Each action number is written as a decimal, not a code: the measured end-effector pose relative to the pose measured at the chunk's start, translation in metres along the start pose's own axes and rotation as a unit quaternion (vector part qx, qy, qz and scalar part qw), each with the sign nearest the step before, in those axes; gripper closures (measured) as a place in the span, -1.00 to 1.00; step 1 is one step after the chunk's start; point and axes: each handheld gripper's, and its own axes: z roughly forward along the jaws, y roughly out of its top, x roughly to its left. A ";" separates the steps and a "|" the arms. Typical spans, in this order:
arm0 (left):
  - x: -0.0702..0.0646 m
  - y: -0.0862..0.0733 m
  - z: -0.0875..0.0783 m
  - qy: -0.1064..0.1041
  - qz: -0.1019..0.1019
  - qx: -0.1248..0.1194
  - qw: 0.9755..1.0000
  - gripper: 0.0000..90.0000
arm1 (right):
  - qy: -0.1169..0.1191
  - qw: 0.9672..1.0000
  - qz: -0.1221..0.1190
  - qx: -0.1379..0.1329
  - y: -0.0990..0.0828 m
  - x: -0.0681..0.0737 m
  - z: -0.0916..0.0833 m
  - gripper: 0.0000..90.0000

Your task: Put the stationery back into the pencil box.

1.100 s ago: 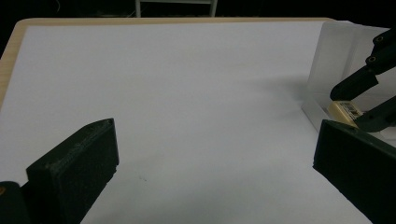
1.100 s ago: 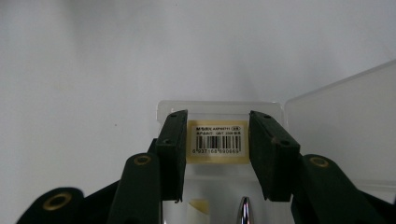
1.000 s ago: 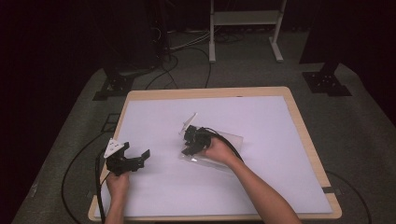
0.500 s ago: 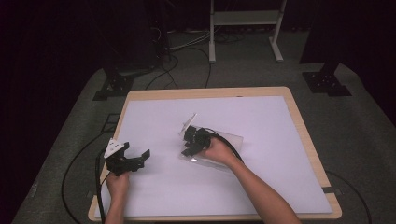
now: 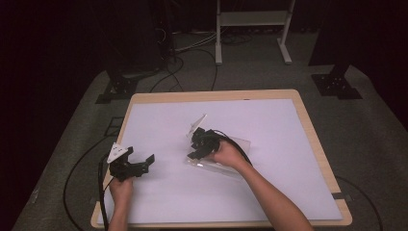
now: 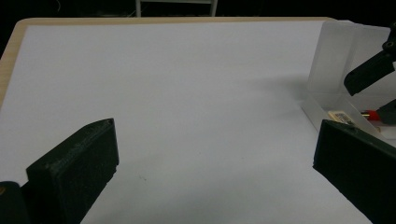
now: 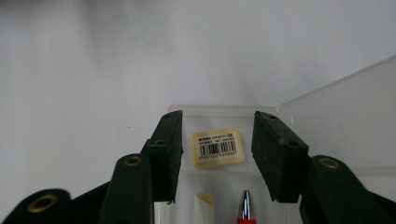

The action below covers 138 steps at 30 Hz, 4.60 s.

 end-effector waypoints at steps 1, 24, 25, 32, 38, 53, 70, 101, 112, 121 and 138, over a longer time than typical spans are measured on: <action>0.000 0.000 0.000 0.000 0.000 0.000 1.000 -1.00 | -0.001 1.000 0.002 0.001 0.000 0.001 -0.002 0.16; 0.000 0.000 -0.001 0.000 0.002 0.002 1.000 -1.00 | -0.002 0.999 0.015 -0.044 -0.030 0.006 -0.050 -0.05; 0.000 0.000 -0.001 0.000 0.001 0.002 1.000 -1.00 | -0.005 0.999 0.014 -0.046 -0.032 0.006 -0.055 -0.07; 0.000 0.000 0.000 0.000 -0.001 0.001 1.000 -1.00 | -0.006 0.998 0.016 -0.053 -0.039 0.004 -0.065 -0.18; -0.001 0.000 0.000 0.001 0.000 0.001 1.000 -1.00 | -0.007 0.998 0.020 -0.057 -0.045 0.006 -0.071 -0.27; -0.002 0.000 0.000 0.002 0.003 0.003 1.000 -1.00 | -0.016 0.998 0.024 -0.063 -0.060 0.008 -0.085 -0.36; -0.002 0.000 0.000 0.003 0.005 0.005 1.000 -1.00 | -0.014 0.997 0.041 -0.068 -0.082 0.007 -0.096 -0.38; -0.003 0.000 0.000 0.003 0.004 0.003 1.000 -1.00 | -0.030 0.994 0.063 -0.078 -0.116 0.008 -0.120 -0.38; -0.003 -0.001 0.001 0.004 0.005 0.002 1.000 -1.00 | -0.033 0.994 0.069 -0.080 -0.130 0.010 -0.126 -0.38; -0.003 -0.001 0.001 0.004 0.005 0.002 1.000 -1.00 | -0.034 0.993 0.072 -0.083 -0.138 0.012 -0.130 -0.38; -0.004 0.000 0.001 0.006 0.007 0.006 1.000 -1.00 | -0.042 0.992 0.090 -0.084 -0.165 0.012 -0.139 -0.38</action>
